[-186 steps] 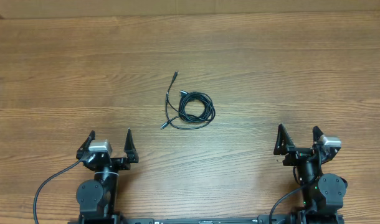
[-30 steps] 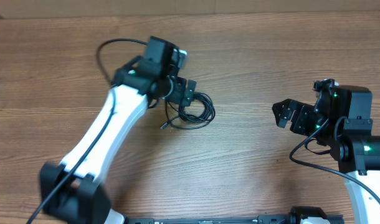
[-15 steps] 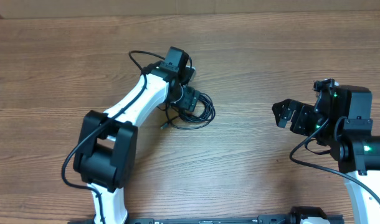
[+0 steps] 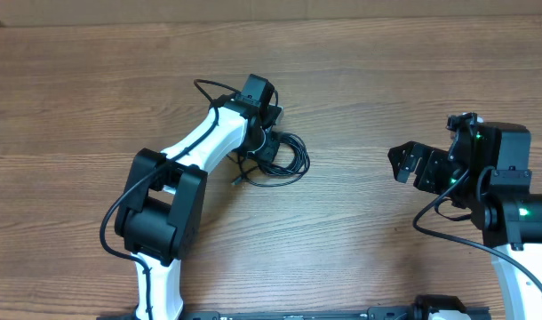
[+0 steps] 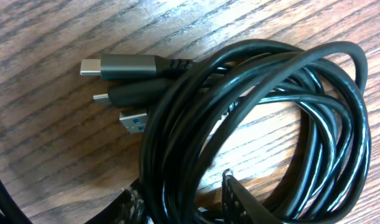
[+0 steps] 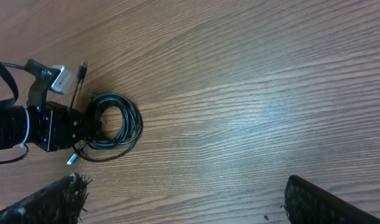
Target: Untangle cables
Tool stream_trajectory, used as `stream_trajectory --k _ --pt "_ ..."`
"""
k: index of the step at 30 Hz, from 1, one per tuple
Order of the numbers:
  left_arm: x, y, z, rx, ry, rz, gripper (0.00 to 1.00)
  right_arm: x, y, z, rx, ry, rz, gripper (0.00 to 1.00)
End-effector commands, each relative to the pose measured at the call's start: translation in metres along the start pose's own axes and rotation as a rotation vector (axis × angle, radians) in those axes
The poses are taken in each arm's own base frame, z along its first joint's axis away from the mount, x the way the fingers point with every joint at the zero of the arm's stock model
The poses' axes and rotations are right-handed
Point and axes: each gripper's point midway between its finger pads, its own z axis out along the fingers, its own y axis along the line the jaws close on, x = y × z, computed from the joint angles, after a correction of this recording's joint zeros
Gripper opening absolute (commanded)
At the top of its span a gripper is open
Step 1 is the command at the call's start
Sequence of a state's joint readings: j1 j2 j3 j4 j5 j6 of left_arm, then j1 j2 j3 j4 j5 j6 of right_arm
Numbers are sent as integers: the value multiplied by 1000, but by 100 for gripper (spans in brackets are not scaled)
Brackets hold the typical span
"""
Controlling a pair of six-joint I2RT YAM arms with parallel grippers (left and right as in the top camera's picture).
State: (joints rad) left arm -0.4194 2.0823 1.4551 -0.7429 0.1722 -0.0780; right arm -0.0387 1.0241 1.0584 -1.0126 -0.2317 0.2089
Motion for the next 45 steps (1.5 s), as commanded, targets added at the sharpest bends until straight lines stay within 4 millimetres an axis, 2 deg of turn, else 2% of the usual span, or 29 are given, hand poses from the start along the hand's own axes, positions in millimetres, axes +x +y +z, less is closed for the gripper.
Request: stream_trajectory --k 1,3,5,6,11,19,22,25,31,33,39,43,45 --pt "0 -6 3 18 8 -1 36 -10 6 -8 -15 -34 -14 100" --pt "0 -8 3 27 9 -3 32 -10 6 -7 -15 -32 -13 100" --pt "0 -12 1 48 12 -5 18 -9 5 -6 -13 -26 -11 100" --pt "0 -13 0 57 14 -6 5 -9 5 -5 -12 -21 -10 100" --pt "-9 -33 -23 144 22 -17 4 -6 5 3 -20 11 -2 100" --pt "-40 -89 -97 408 -25 19 4 -6 21 24 -129 81 10 98" --pt "-45 -105 -116 484 -37 32 4 -9 27 32 -171 93 11 92" --pt "-41 -113 -118 493 -23 42 4 -16 35 39 -211 83 -1 81" --pt "-36 -129 -117 501 -9 75 4 -19 60 51 -247 64 -90 73" --pt "-34 -134 -116 503 -4 86 4 -17 62 59 -207 62 -116 67" --pt "-31 -141 -116 507 3 102 4 -2 63 84 -120 119 -166 59" --pt "-30 -146 -121 533 1 105 4 12 64 104 -103 184 -180 45" --pt "-31 -146 -123 534 -6 108 4 20 63 116 -92 226 -180 32"
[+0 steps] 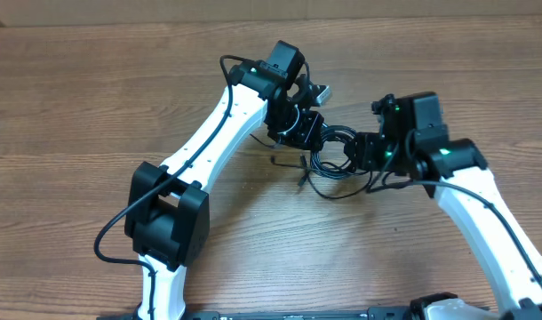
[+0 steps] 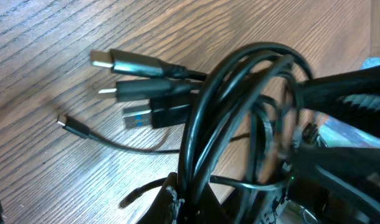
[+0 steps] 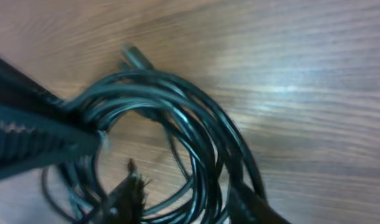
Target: Untangle cables
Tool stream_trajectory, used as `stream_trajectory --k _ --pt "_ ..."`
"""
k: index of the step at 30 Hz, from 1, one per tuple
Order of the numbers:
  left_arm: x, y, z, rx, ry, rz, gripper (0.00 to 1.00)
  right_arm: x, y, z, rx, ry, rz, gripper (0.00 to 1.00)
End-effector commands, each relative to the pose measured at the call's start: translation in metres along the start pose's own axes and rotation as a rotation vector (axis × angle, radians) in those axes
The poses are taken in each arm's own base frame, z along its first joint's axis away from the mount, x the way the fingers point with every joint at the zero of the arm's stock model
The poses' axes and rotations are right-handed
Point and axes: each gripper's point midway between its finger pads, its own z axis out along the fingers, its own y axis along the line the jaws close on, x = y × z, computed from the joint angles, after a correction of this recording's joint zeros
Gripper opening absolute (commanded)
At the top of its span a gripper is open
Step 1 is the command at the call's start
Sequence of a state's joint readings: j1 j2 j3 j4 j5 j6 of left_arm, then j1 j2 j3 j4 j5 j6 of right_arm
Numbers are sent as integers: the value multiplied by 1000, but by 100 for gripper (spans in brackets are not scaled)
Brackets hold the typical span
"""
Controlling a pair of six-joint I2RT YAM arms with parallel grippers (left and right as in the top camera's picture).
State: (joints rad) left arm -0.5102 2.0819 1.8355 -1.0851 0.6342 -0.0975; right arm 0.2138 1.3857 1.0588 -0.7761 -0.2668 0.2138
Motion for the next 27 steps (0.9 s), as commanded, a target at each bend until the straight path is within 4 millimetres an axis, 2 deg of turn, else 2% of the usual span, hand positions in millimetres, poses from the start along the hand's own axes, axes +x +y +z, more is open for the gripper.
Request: stream_trajectory --k 1,7,12,14,15,17,19,22,24,27 --pt "-8 -21 -16 52 -43 43 4 -2 -3 16 33 34 -5 27" --pt "-12 -31 -29 55 -78 73 4 8 -14 40 55 107 16 26" --pt "-15 -43 -44 59 -121 106 4 7 -15 46 56 107 17 20" --pt "-14 -48 -50 65 -132 116 4 4 -14 46 53 94 26 12" --pt "-14 -51 -54 69 -138 121 4 2 -14 46 54 89 40 4" --pt "-14 -51 -59 51 -150 127 4 2 -15 46 61 85 64 4" --pt "-15 -41 -60 -12 -159 120 4 3 -17 45 69 91 69 4" --pt "-15 -13 -62 -172 -162 93 4 1 -34 34 143 96 157 4" --pt "-15 8 -65 -288 -163 72 4 -5 -41 19 168 88 204 4" --pt "-15 40 -77 -476 -184 13 4 -23 -41 -10 171 48 220 4"
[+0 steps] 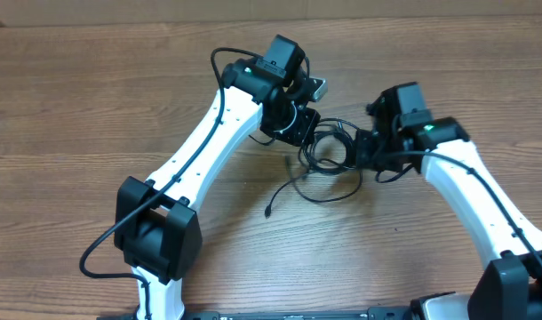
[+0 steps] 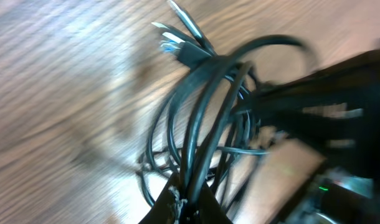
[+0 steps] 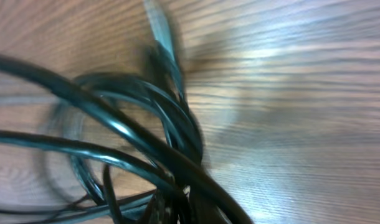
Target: Untangle cables
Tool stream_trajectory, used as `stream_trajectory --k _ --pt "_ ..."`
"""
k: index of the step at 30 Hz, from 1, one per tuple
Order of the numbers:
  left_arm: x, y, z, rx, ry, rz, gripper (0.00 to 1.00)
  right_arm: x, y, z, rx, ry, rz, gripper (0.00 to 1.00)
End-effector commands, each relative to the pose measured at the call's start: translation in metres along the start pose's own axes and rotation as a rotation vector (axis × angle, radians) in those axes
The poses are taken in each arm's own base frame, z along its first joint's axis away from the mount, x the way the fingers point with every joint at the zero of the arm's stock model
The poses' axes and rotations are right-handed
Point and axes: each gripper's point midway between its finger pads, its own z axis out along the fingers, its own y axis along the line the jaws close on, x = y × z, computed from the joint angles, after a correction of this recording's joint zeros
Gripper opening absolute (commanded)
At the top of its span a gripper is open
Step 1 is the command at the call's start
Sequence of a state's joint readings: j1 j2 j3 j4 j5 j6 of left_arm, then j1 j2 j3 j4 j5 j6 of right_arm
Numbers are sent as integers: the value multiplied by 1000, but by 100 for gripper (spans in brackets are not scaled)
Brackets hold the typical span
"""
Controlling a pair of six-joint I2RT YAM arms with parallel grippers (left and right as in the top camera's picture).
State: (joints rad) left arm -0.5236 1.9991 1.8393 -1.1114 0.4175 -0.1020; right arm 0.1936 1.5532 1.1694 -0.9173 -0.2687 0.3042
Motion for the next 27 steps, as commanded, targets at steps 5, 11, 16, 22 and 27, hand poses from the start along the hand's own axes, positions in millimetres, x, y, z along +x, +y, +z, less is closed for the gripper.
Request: stream_trajectory --k 5,11,16,22,27 --pt "-17 66 -50 -422 -136 -77 4 -52 -8 -104 74 -260 45 4" --pt "-9 73 -59 -393 -112 -122 4 -50 -34 -118 216 -301 91 4" --pt "-22 -30 -81 135 -176 222 4 -45 -35 -116 219 -276 92 41" --pt "-49 -4 -124 -125 -328 189 4 -42 -36 -116 226 -264 73 47" --pt "-17 79 -143 -567 -327 -357 4 -41 -36 -115 227 -260 73 49"
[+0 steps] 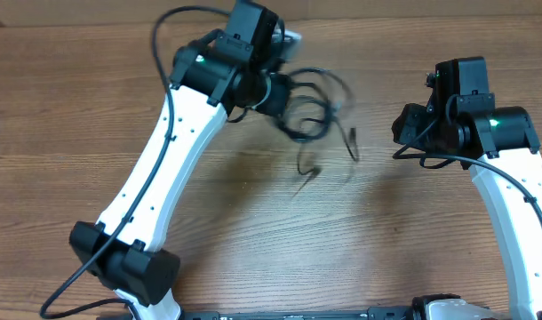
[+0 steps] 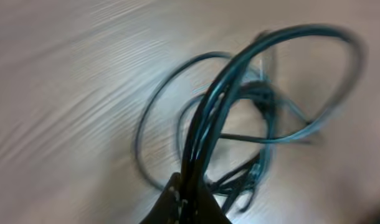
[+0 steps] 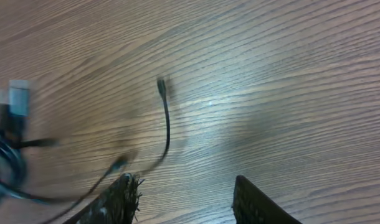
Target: Untangle cables
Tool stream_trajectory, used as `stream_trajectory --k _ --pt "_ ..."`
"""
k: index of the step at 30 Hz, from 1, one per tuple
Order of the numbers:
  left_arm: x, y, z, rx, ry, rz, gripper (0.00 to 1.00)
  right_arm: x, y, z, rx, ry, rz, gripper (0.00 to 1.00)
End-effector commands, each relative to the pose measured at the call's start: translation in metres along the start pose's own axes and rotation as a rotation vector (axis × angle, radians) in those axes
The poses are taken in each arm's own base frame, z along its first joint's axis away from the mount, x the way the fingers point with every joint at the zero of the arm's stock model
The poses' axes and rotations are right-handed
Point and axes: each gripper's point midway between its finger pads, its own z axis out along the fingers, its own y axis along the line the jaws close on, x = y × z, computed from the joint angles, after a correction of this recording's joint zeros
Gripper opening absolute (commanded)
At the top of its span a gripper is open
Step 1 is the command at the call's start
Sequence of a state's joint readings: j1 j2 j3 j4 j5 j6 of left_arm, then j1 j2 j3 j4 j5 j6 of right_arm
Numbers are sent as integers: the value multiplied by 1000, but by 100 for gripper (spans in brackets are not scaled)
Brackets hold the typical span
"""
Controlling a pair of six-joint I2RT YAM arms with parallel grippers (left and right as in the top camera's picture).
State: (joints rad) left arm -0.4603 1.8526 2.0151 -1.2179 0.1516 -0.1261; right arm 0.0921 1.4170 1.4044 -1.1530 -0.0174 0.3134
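Observation:
A bundle of black cables (image 1: pixel 311 105) hangs blurred in the air at the far middle of the table, with my left gripper (image 1: pixel 264 91) shut on it. The left wrist view shows its loops (image 2: pixel 240 112) spreading out from the pinch (image 2: pixel 191 198). Loose thin ends (image 1: pixel 306 169) trail down toward the wood. My right gripper (image 1: pixel 402 129) is well right of the bundle, open and empty. In the right wrist view its fingers (image 3: pixel 123 200) stand wide apart, and a thin cable end (image 3: pixel 166 121) lies ahead of them.
A bare wooden table (image 1: pixel 449 249) surrounds the arms. The left arm's white link (image 1: pixel 169 169) runs diagonally across the left half. The right arm's own black lead (image 1: pixel 431 160) loops near its wrist.
My right gripper has let go of the cables, opened and drawn back to the right. My left gripper has moved left and toward the far edge with the bundle still in it.
My left gripper was at the coil lying left of centre while the right stood open far right. Then the left held the bundle at the middle with the right gripper around it. The right was then shut on strands. Now only the left holds it.

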Motion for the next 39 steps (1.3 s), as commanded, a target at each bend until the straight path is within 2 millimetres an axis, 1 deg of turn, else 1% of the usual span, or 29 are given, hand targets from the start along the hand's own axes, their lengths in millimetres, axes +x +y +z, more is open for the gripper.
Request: stream_trajectory --k 1,2,4,5,6,8,10,11,12,14,15,16,18,19,20,21,24,30,34,37,39 --pt "9 49 -8 -278 -11 -270 4 -3 -2 -3 12 -14 -7 51" --pt "11 31 -4 -173 20 -203 4 -3 -2 -3 13 -12 -7 54" --pt "15 -6 -2 49 63 -31 4 -3 -2 -3 13 -12 -7 55" --pt "17 -19 -3 125 73 26 7 -3 -2 -3 13 -12 -7 55" --pt "20 -30 -5 190 82 63 13 -3 -2 -3 13 -12 -7 55" --pt "22 -39 -8 250 87 82 46 -3 -2 -3 13 -11 -7 55" --pt "22 -41 -8 258 84 107 59 -3 -2 -3 14 -11 -7 56" --pt "22 -38 -7 245 81 124 63 -3 -2 -3 14 -11 -7 56" --pt "21 -34 -6 220 81 124 70 -2 -2 -3 14 -9 -7 56" --pt "22 -14 -4 108 90 100 72 -1 -3 -3 16 -4 -7 57" --pt "24 0 -3 30 100 59 72 0 -3 -3 18 -2 -6 59" --pt "28 26 -4 -115 112 -31 72 1 -3 -3 19 2 -12 60" --pt "38 62 -11 -311 123 -195 75 2 -4 -3 21 7 -33 62" --pt "43 74 -14 -367 128 -269 80 2 -4 -3 22 9 -32 62" --pt "47 80 -14 -385 137 -318 82 3 -4 -3 22 11 -32 63" --pt "52 84 -12 -376 153 -355 82 3 -4 -3 22 11 -32 63" --pt "62 82 0 -296 208 -379 82 3 -4 -3 22 11 -32 63" --pt "88 83 36 -248 318 -256 75 3 -4 -3 22 12 -32 63" --pt "106 73 63 -152 365 -164 73 3 -4 -3 23 12 -32 64" --pt "120 78 82 -155 378 -161 64 3 -5 -3 23 13 -32 64" --pt "128 81 94 -156 378 -163 61 4 -5 -3 25 18 -32 64"
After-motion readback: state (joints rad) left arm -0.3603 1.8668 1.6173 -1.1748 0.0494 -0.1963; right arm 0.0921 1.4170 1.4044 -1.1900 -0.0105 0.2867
